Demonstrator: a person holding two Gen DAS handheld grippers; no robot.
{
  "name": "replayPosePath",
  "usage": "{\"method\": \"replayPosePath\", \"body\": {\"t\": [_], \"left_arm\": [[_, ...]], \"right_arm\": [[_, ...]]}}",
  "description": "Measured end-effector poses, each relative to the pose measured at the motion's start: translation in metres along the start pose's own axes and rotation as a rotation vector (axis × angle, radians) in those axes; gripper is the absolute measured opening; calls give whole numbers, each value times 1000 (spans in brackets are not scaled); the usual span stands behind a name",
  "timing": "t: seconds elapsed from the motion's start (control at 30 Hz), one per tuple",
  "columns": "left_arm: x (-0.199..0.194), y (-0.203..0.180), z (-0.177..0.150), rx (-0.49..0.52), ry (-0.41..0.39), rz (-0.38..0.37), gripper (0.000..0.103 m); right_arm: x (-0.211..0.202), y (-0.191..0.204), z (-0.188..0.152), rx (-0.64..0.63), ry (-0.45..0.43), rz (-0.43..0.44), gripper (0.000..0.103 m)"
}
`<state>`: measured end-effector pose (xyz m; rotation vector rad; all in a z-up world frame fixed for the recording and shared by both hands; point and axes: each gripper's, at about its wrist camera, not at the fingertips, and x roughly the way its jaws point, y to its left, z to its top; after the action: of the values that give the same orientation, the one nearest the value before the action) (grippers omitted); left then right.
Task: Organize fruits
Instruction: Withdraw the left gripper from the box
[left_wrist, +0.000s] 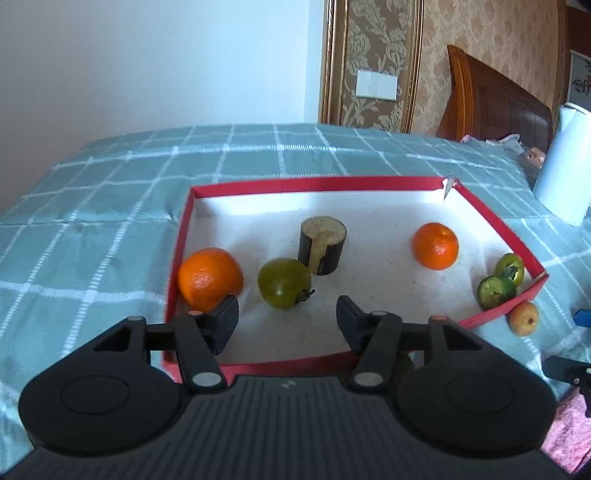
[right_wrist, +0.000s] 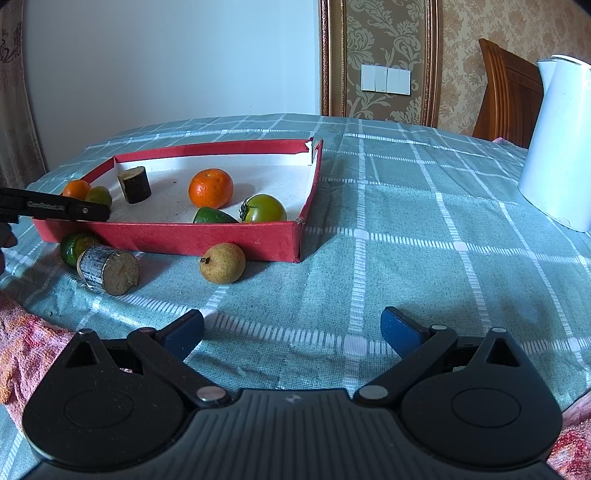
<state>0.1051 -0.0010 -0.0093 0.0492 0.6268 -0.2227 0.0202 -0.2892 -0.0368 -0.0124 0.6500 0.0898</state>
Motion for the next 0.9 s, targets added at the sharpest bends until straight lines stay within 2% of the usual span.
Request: {"method": "replayPosePath", "body": {"t": [0.07,0.13,0.3,0.5,0.73,0.9], "left_arm": [[-12,1,-2,-2,-31,17,65],[-27,3,-5,-9,-63,13,66],[-61,7,-24,7,-113,2,76],[-72,13,-51,-9,-97,-7,77],[-57,23,-64,-63,-48,-3,77],[-53,21,-68,-38,-36,3,79]], "right_arm": [[0,0,0,-1,0,-1,103],[0,0,0,0,0,0,103],[0,0,0,-1,1,-1,103],[0,0,0,-3,1,-2,103],[1,1,1,-11,4,-8,103],[-1,4,0,-20,-7,-19,103]]}}
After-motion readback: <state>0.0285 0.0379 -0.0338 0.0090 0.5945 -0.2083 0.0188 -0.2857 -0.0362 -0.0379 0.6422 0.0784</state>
